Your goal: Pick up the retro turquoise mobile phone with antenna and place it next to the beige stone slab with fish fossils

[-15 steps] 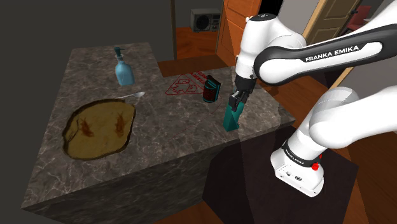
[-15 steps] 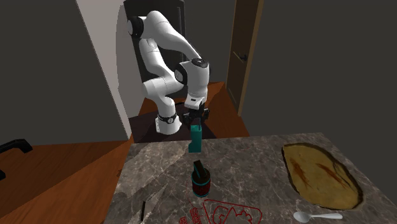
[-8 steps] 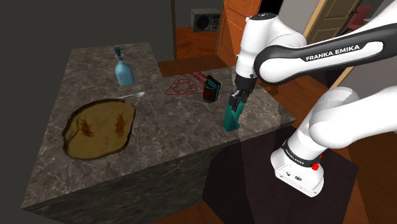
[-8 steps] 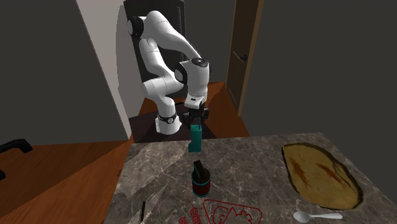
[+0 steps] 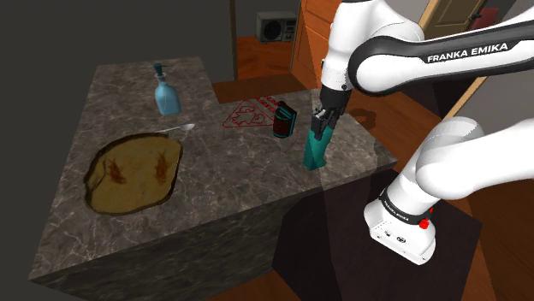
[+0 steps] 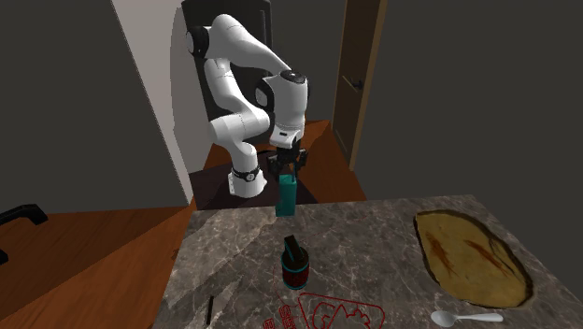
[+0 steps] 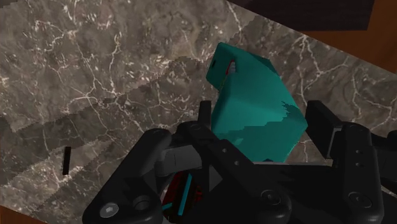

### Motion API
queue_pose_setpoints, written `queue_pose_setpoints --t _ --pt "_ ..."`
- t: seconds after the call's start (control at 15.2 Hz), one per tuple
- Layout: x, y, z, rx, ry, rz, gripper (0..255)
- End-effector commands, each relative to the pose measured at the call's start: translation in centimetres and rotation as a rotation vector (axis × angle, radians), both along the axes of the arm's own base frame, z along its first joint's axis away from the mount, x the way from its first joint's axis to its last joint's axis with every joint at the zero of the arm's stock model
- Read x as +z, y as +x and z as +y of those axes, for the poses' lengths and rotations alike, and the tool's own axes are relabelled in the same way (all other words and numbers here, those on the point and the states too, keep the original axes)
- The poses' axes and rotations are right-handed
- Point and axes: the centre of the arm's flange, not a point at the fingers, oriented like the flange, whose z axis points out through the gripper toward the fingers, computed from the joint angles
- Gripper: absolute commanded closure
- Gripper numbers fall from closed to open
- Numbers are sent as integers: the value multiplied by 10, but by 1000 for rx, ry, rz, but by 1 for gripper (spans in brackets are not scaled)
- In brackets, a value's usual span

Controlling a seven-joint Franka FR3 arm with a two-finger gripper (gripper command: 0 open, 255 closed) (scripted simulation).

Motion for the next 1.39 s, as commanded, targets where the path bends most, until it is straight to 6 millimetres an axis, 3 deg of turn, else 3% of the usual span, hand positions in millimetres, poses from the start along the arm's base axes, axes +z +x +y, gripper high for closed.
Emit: queue_pose_setpoints --t 0.0,1.32 --pt "11 0 1 0 0 0 255" --pt "116 0 1 0 0 0 255"
